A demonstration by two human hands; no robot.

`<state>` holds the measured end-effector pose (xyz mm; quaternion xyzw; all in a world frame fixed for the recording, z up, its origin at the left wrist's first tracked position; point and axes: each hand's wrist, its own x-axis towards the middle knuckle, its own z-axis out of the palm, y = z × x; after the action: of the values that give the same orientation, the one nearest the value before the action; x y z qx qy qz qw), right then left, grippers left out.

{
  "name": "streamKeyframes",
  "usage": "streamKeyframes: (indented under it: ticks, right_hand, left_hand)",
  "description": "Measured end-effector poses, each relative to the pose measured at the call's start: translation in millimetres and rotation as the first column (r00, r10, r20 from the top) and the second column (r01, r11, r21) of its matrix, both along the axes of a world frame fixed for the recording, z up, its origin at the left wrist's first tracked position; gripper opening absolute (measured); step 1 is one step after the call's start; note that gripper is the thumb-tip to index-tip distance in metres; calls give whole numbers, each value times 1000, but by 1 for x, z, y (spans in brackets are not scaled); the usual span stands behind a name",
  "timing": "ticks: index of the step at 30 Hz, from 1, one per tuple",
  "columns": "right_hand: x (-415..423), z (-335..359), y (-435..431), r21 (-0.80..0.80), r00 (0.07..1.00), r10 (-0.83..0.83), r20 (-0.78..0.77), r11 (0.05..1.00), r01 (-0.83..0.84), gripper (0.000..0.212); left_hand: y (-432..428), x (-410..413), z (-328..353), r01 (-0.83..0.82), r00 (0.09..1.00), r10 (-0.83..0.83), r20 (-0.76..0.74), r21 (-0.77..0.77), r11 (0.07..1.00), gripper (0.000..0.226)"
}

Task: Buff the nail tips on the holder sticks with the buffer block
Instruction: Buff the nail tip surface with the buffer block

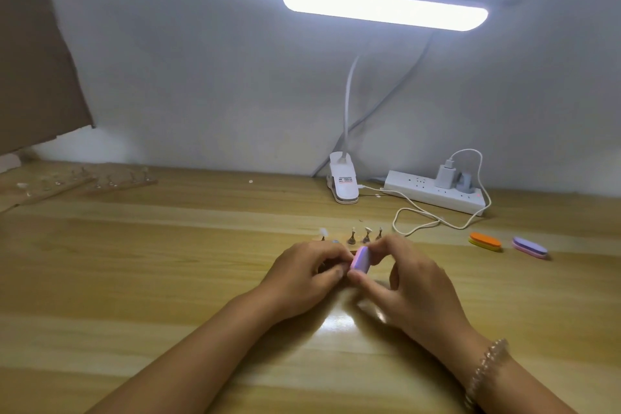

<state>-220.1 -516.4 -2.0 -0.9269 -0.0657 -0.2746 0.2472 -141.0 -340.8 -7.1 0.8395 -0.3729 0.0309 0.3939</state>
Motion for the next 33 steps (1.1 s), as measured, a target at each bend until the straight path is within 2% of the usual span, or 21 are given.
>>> streamKeyframes:
  ticks: [2,5,6,9,14,20,23,26,30,33]
  right_hand:
    - [-2,0,3,-44,1000,29,-4,999,-29,34]
    - [3,3,0,88,1000,-13,-1,996,13,34]
    - [4,3,-1,86,1000,-16,8,996,16,32]
    - [2,-1,1,-35,1000,9,19,999,-8,30]
    - [6,0,-8,146,999,-18,-41,989,24,27]
    - [0,-1,-2,75,1000,9,15,997,-10,31]
    - [0,0,2,-41,1000,20,-11,999,-20,33]
    - [3,1,0,9,1000,-10,-24,1000,10,28]
    - [-3,1,3,-52,998,56,-23,997,-57,33]
    - [1,4,2,64,1000,19,-24,998,-17,33]
  left_hand:
    - [0,0,1,9,1000,-9,-20,-4,1000,21]
    - [0,0,1,2,1000,-2,-16,-4,1000,17]
    - [0,0,1,6,1000,-6,-16,-4,1000,16]
    - [-1,0,2,30,1000,-30,-2,-7,1000,17]
    - [-2,0,3,-31,1000,31,0,-34,999,12]
    - [-1,-1,3,-54,998,56,36,-57,997,15]
    - [-1,-2,2,-2,996,0,85,25,1000,21]
    - [-2,-2,3,4,996,-10,91,70,998,34]
    - [-1,-1,2,13,999,-15,35,62,998,26]
    - [-1,0,1,-4,999,2,36,72,997,25]
